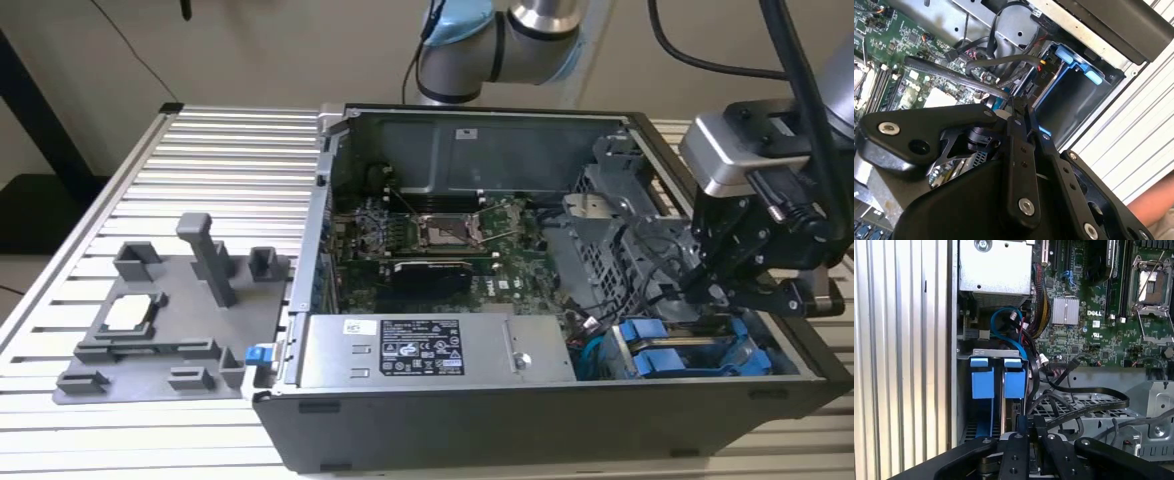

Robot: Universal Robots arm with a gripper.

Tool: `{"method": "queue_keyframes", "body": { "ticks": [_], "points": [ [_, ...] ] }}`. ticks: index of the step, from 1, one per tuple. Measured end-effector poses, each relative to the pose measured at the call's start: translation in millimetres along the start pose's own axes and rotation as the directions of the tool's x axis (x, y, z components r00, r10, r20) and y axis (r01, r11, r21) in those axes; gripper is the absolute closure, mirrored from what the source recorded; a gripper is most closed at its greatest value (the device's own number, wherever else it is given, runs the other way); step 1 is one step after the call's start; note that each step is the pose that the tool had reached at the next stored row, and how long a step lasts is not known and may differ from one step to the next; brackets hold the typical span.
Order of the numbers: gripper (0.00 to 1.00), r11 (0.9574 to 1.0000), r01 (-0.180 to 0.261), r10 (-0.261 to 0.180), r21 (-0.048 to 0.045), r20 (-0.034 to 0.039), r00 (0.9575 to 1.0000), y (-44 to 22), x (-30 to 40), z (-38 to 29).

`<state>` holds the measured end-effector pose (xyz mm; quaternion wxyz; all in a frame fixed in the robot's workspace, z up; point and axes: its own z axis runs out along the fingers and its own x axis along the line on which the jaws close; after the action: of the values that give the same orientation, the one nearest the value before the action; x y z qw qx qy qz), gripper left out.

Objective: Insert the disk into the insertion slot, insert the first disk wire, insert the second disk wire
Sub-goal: 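Insert the second disk wire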

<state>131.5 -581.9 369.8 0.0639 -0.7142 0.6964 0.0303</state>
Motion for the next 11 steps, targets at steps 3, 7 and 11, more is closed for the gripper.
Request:
{"method": "queue_keyframes", "body": {
  "ticks": [3,7,11],
  "points": [
    [0.84,1.0,0.0,0.0,-0.0001,0.0005,1.0,-0.8,0.3,1.5],
    [0.84,1.0,-0.001,0.001,-0.0034,0.0003,1.0,-2.1,1.3,5.3],
    [0.84,1.0,-0.001,0.001,-0.007,0.0002,1.0,-3.9,2.8,10.1]
  ]
}}
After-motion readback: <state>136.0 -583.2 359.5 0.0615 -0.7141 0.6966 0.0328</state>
